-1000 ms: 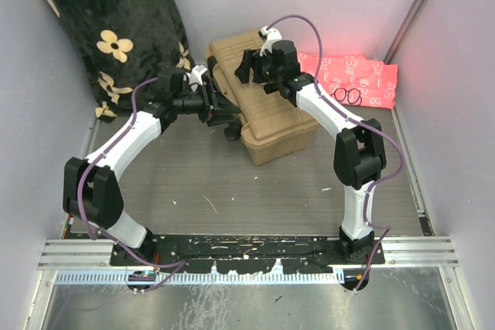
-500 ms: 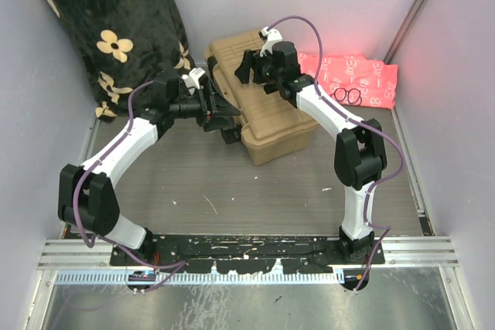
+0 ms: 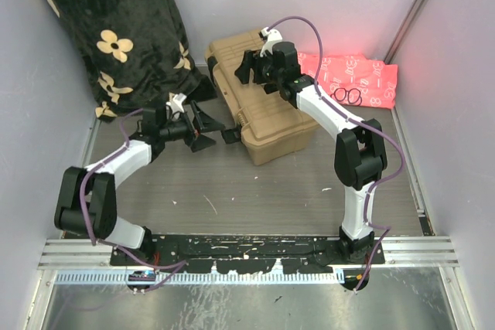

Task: Pack the tool kit

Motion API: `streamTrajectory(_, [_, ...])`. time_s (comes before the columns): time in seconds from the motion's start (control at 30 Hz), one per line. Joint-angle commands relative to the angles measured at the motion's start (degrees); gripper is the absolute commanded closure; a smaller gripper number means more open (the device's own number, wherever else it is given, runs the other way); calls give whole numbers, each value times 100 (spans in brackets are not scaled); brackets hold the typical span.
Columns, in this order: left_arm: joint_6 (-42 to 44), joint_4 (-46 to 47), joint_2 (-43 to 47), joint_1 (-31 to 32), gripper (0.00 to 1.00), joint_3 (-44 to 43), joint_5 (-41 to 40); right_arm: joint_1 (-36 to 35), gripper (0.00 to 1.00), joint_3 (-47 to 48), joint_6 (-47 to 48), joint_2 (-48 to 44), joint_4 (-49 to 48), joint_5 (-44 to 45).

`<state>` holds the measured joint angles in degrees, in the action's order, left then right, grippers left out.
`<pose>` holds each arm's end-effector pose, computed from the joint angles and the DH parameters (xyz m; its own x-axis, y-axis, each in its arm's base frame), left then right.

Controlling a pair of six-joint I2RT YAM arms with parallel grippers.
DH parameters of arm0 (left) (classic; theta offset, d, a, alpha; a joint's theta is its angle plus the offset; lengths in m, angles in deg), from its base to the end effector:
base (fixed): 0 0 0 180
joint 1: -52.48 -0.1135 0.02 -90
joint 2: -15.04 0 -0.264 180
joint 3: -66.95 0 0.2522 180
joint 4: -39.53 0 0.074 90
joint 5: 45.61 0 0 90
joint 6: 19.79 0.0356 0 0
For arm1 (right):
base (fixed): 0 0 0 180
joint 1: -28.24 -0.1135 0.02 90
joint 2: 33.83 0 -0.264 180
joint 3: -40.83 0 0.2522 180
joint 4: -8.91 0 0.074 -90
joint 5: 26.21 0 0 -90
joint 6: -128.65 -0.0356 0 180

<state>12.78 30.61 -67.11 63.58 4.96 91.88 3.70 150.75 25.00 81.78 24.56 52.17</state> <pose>0.2956 -0.0847 0.2404 -0.8991 -0.4039 -0.1685 0.0084 0.3690 -0.9294 0.4396 0.2086 0.2869 -0.4580 0.0450 -0.8878 -0.4830 0.8258 0.2910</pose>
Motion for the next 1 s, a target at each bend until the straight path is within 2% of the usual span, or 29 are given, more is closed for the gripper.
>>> streamTrajectory(0.0, [-880, 2129, -438, 198, 3, 302, 74, 281, 20, -949, -225, 1227, 4493, 537])
streamTrajectory(0.17, [-1047, 2533, -737, 372, 0, 156, 77, 271, 20, -1046, -217, 1143, 4509, 603])
streamTrajectory(0.33, [-1612, 3304, -1173, 501, 1, 85, 65, 274, 20, -1112, -225, 1126, 4496, 616])
streamTrajectory(0.63, [-2141, 4053, -1393, 697, 1, 30, 70, 274, 20, -932, -231, 1195, 4601, 641])
streamTrajectory(0.97, [-2478, 4228, -1276, 894, 1, -152, 130, 279, 20, -901, -224, 1216, 4634, 651])
